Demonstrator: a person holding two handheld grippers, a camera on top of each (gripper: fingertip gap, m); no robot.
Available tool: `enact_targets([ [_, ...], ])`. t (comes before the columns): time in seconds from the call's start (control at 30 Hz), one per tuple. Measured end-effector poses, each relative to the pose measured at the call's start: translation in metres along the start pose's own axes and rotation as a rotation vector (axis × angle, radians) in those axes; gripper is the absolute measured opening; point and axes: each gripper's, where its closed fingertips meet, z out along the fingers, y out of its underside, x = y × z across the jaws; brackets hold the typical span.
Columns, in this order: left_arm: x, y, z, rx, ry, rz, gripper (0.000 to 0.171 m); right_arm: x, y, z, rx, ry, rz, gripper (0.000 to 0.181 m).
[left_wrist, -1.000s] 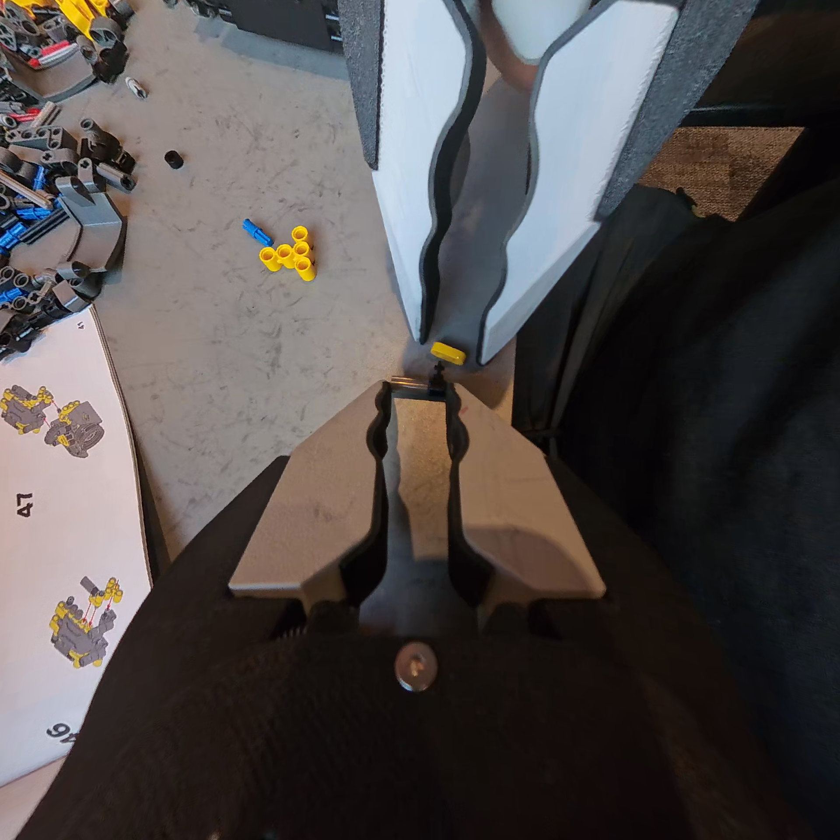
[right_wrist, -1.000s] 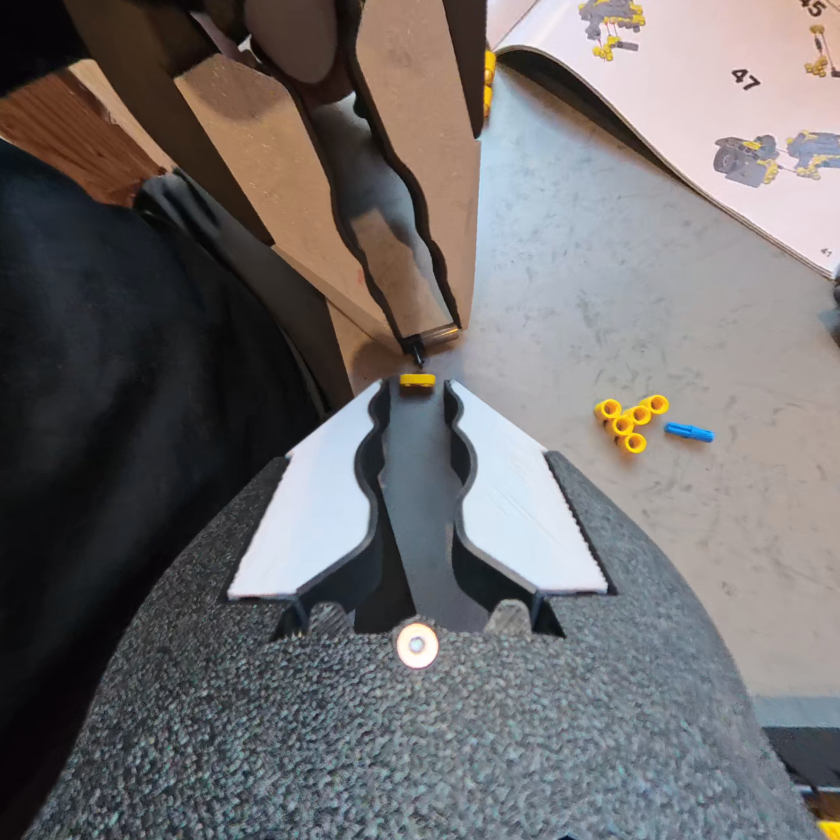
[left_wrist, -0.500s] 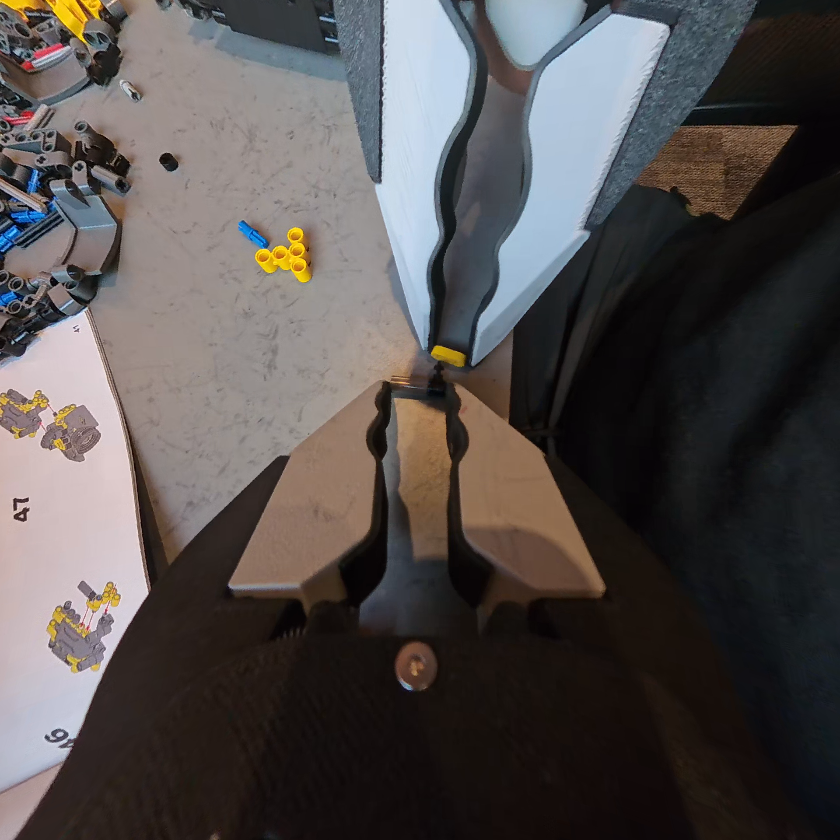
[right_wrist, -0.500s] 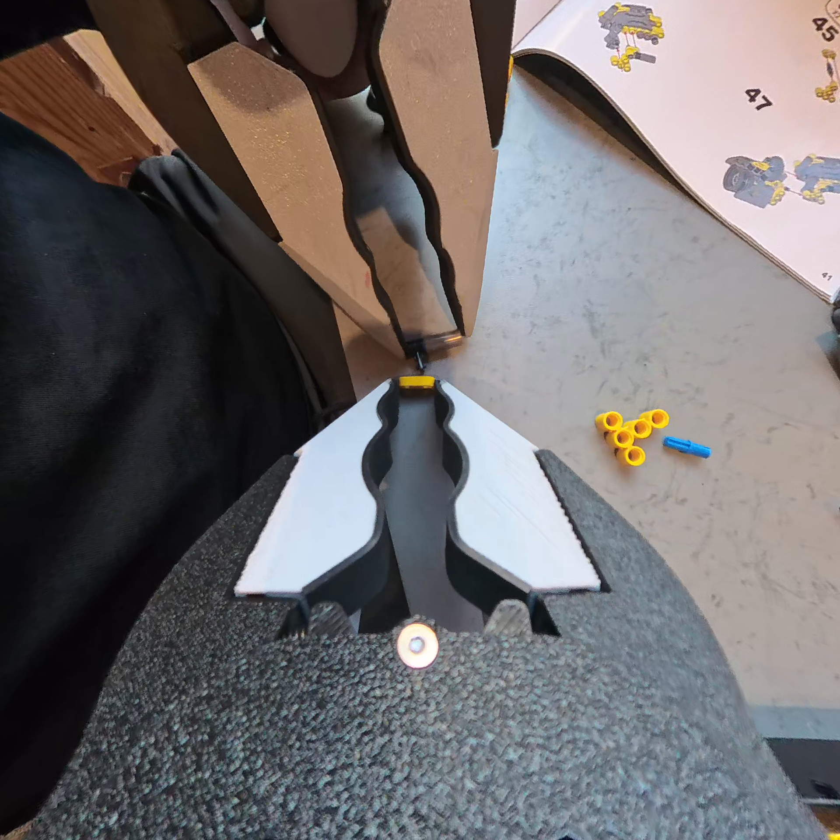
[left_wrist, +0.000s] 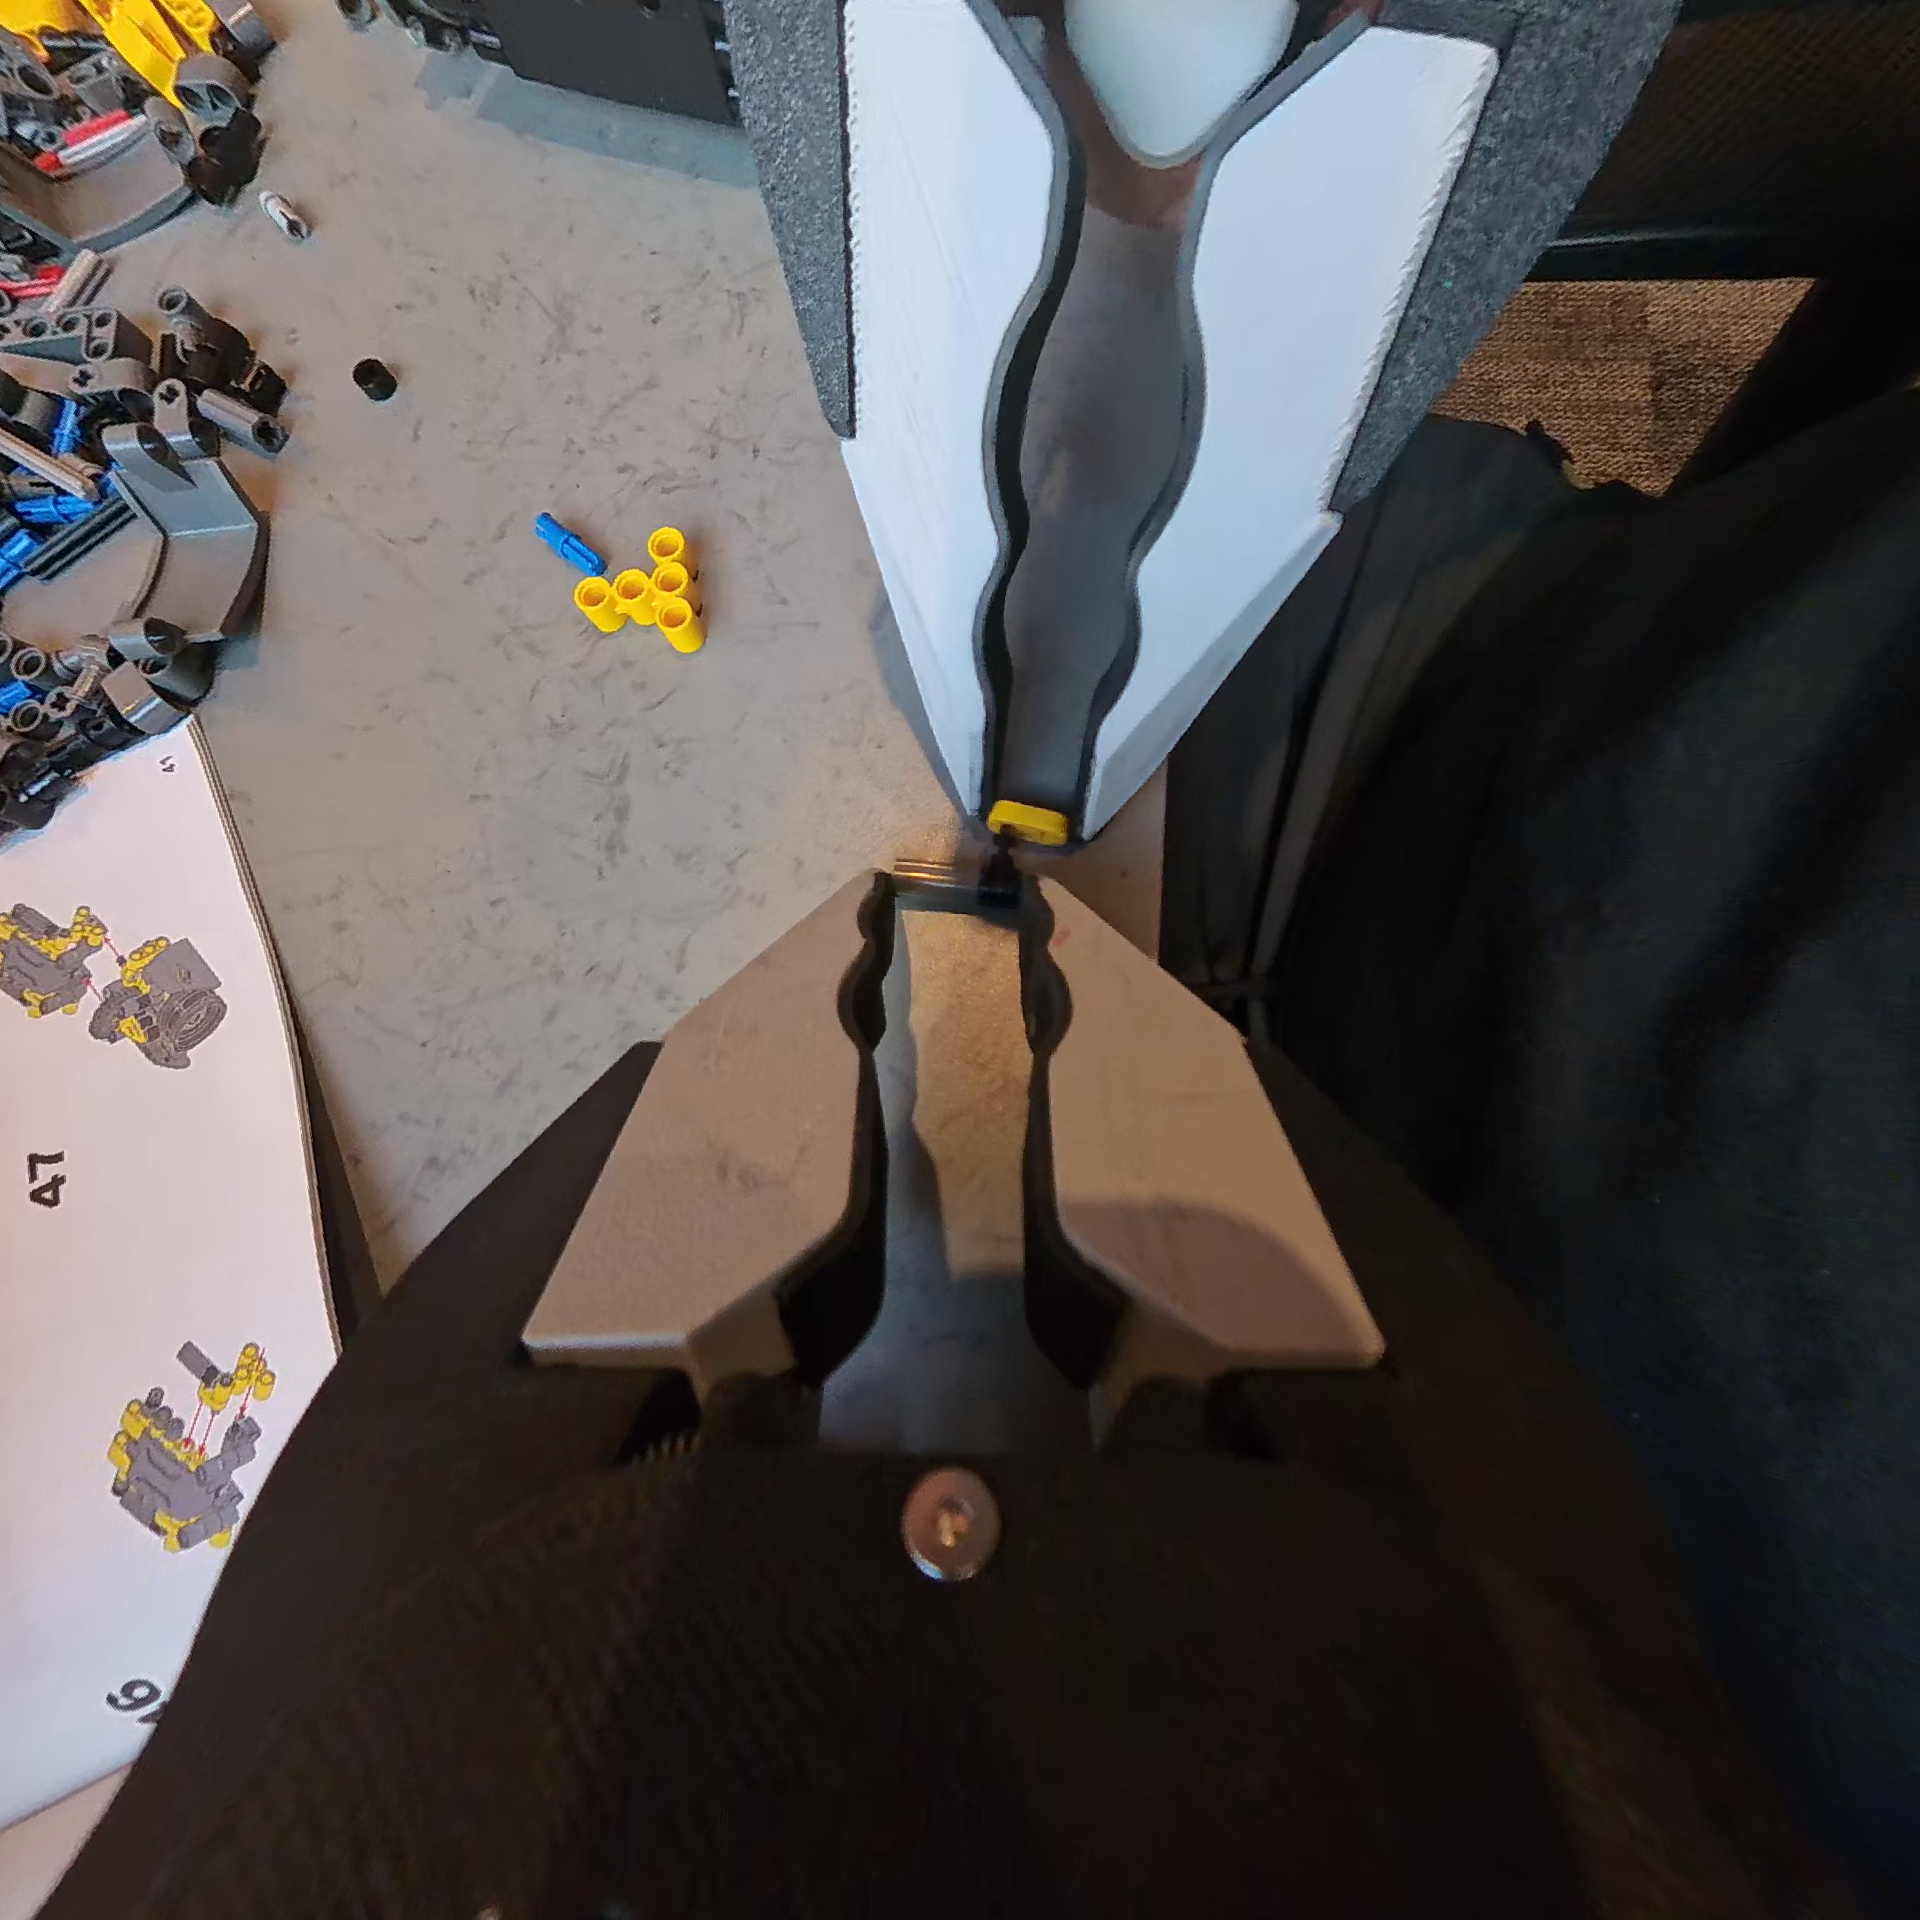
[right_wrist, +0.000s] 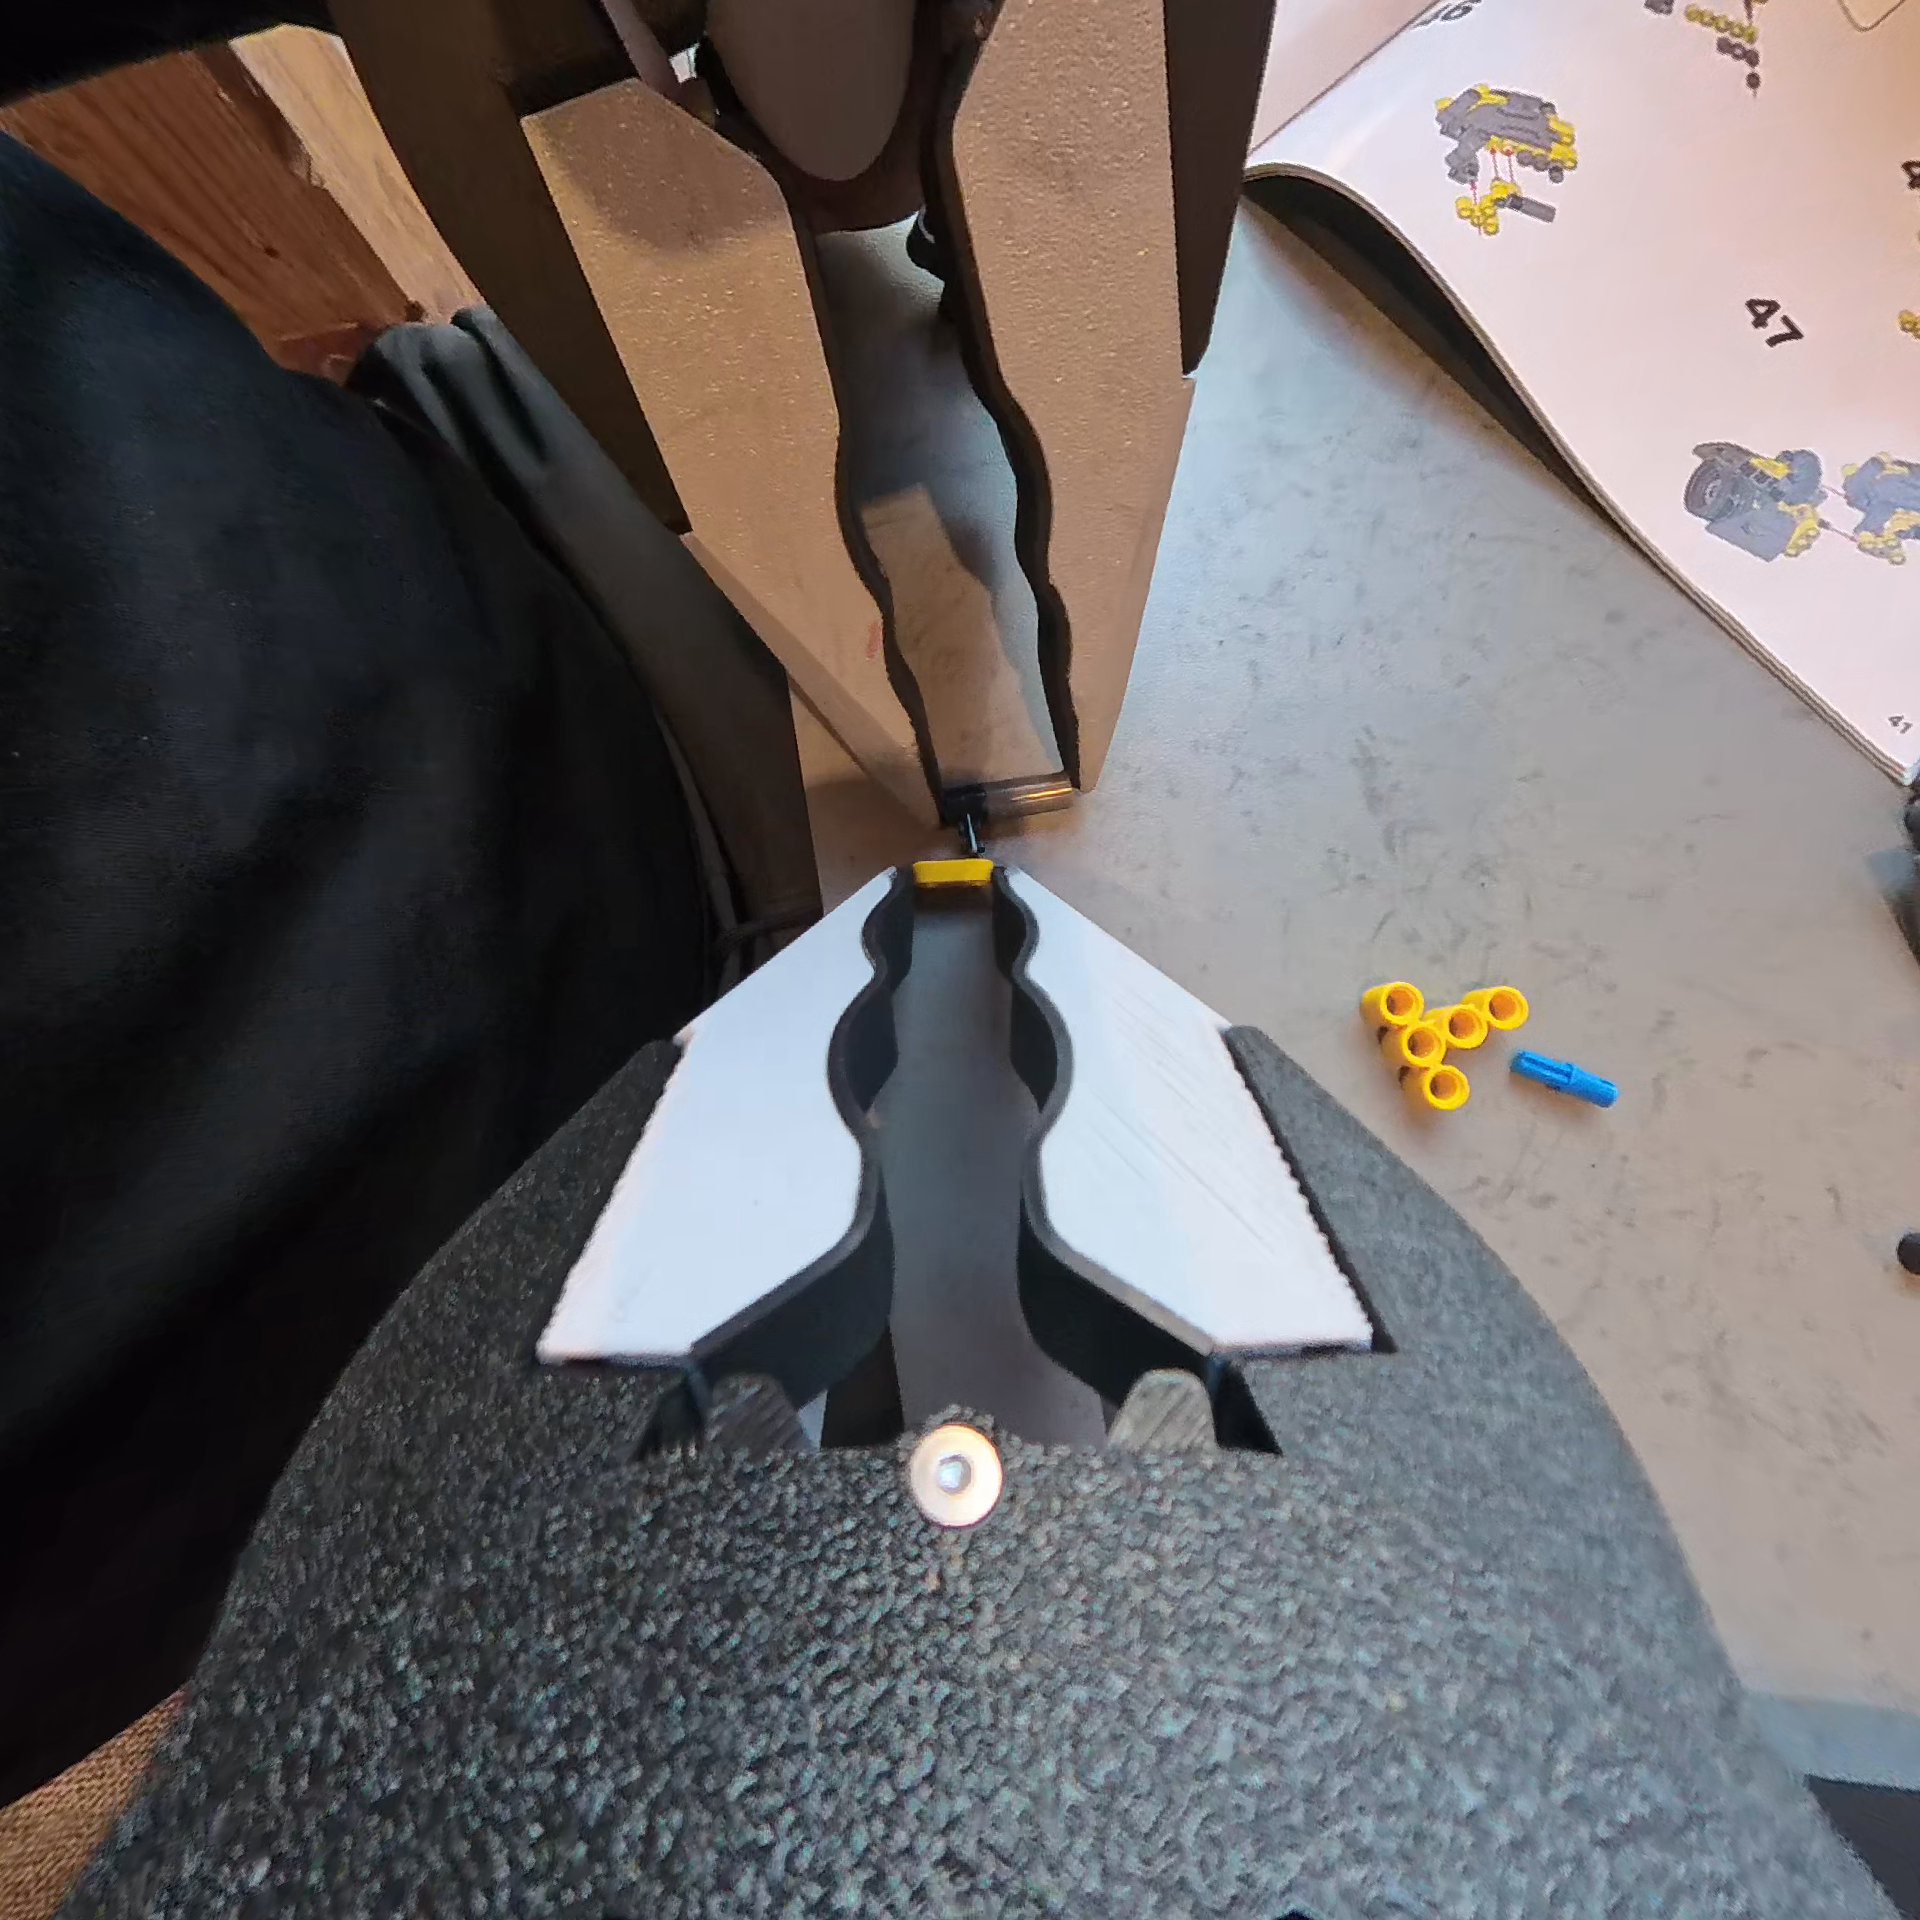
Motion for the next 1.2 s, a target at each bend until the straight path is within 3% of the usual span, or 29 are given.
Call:
enact_targets([
  [0.67,0.0011,-0.0005,0.0005,-0.010,0.010,0.002,0.021,-0.0009,-0.0008,0.0011,-0.015,-0.031,-0.035,0.013],
  [0.93,-0.0008,-0.0002,0.0003,-0.029,-0.001,0.017,0.021,0.0007,-0.0013,0.0018,-0.128,-0.019,-0.087,0.013],
  [1.2,-0.0009,0.0001,-0.0001,-0.006,0.010,0.023,0.021,-0.0001,-0.0024,0.0032,-0.097,-0.103,-0.152,0.013],
])
